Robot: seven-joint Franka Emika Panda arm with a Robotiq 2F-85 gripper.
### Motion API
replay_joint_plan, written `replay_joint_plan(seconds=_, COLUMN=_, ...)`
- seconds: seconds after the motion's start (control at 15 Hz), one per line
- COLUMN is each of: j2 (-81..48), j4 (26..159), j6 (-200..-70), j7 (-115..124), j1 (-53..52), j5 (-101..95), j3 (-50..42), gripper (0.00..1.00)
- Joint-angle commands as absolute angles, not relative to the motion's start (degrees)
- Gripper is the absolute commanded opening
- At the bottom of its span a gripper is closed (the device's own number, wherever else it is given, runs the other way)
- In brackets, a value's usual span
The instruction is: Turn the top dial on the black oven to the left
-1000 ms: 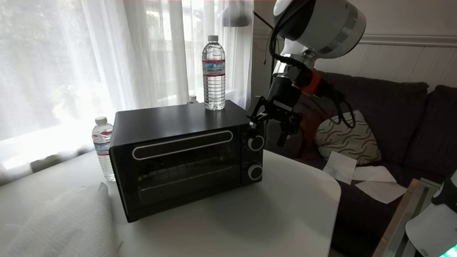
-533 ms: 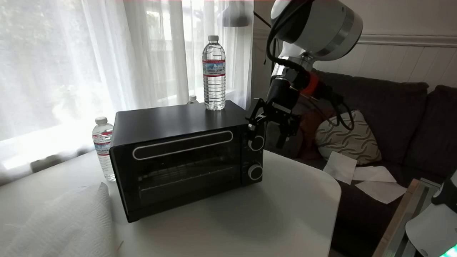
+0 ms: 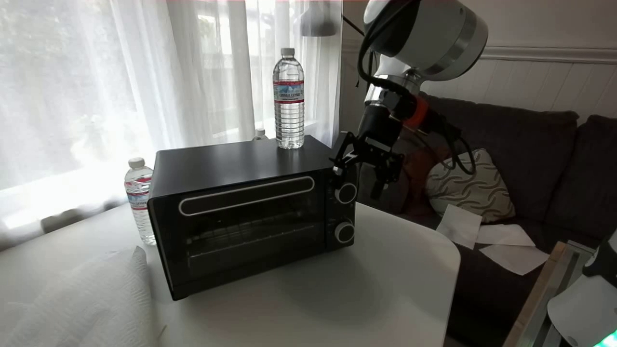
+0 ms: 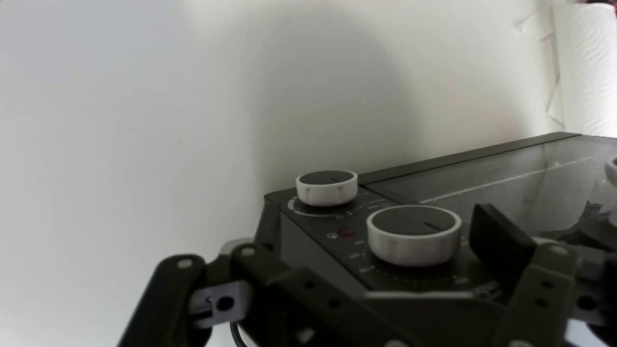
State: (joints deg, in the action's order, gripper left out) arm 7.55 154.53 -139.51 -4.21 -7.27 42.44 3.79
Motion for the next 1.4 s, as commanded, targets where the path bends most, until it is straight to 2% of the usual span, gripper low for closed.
replay_joint_plan(seconds=0.0, j2=11.7, j4=153.9, j6=-138.8, j7=-4.3, j1=-7.9, j5=43.5, j3=4.7, gripper=1.00)
replay_joint_plan(seconds=0.33, j2=18.4, j4=154.4, j6=-134.0, j7=6.9, j1=-6.8, j5=30.0, j3=7.2, gripper=1.00)
replay_joint_plan(seconds=0.73, j2=28.7, j4=149.9, j6=-120.2, j7=14.4, j1=-7.2, j5=14.2, j3=9.4, gripper=1.00)
replay_joint_plan(seconds=1.27, j2=34.3, j4=139.7, j6=-106.1, j7=10.2, j1=-7.2, j5=11.5, j3=6.9, gripper=1.00)
replay_joint_plan(seconds=1.33, j2=33.6, j4=141.6, j6=-109.4, j7=12.0, j1=-7.2, j5=11.6, j3=8.5, gripper=1.00)
